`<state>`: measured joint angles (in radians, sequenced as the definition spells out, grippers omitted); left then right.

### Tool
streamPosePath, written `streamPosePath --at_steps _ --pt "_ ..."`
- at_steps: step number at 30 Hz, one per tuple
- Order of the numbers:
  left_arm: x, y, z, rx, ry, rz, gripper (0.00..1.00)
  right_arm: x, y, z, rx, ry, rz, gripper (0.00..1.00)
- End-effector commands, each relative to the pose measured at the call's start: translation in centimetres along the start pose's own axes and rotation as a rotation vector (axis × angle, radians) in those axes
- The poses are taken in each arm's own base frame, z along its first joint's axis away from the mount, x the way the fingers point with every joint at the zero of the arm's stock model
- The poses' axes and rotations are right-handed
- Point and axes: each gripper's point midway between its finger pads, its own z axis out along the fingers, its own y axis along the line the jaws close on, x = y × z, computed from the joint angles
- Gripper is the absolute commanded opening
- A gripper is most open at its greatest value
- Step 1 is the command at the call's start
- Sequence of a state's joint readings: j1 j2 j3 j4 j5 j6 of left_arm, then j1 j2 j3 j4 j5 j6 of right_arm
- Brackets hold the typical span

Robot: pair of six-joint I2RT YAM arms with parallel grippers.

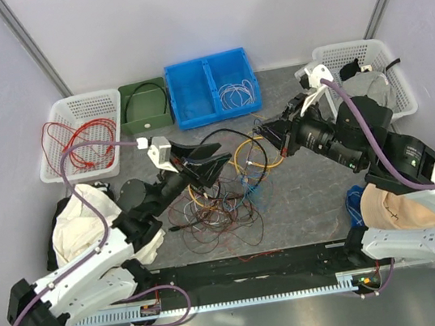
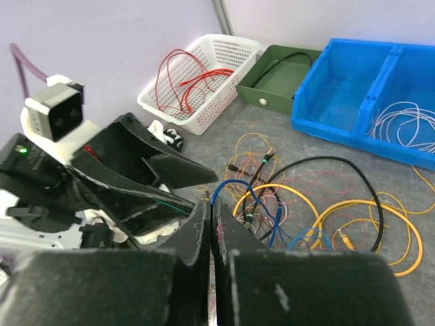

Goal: Untangle the cables

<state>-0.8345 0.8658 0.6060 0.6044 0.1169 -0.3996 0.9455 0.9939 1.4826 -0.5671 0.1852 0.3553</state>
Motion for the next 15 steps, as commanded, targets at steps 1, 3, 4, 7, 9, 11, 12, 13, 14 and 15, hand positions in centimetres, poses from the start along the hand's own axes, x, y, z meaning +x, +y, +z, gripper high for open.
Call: streamPosePath --at_steps 1,3,4,7,9,11,12,13,14,15 --pt "-1.7 -2.9 1.7 0.172 -0.100 0.125 0.57 -3.4 2.5 -1.8 -0.103 -0.057 0.032 0.00" --pt "-1.1 -3.3 2.3 0.194 -0.095 0.162 0.58 -4.0 3.1 -2.1 -0.127 -0.060 0.042 0.00" --pt "0.1 -3.0 2.9 0.196 -0.072 0.174 0.58 -4.6 3.5 -2.4 -0.147 -0.069 0.045 0.00" --pt "1.4 -3.7 3.2 0.230 -0.084 0.238 0.59 -5.2 4.2 -2.8 -0.176 -0.068 0.055 0.00" --pt "2.8 -3.3 3.6 0.221 -0.085 0.271 0.60 -5.3 4.5 -3.0 -0.187 -0.062 0.062 0.00" --pt "4.2 -2.4 4.2 0.200 -0.063 0.276 0.60 -5.5 4.9 -3.3 -0.205 -0.061 0.069 0.00" --pt "4.5 -2.2 4.4 0.194 -0.060 0.279 0.60 -5.4 4.9 -3.3 -0.205 -0.056 0.072 0.00" --pt "4.6 -1.9 4.8 0.186 -0.068 0.286 0.60 -5.6 5.0 -3.5 -0.212 -0.057 0.073 0.00" --pt "5.4 -1.2 5.2 0.162 -0.054 0.287 0.60 -5.6 5.1 -3.6 -0.219 -0.056 0.075 0.00" --pt "5.7 -1.0 5.5 0.155 -0.051 0.291 0.60 -5.6 5.1 -3.7 -0.219 -0.056 0.076 0.00"
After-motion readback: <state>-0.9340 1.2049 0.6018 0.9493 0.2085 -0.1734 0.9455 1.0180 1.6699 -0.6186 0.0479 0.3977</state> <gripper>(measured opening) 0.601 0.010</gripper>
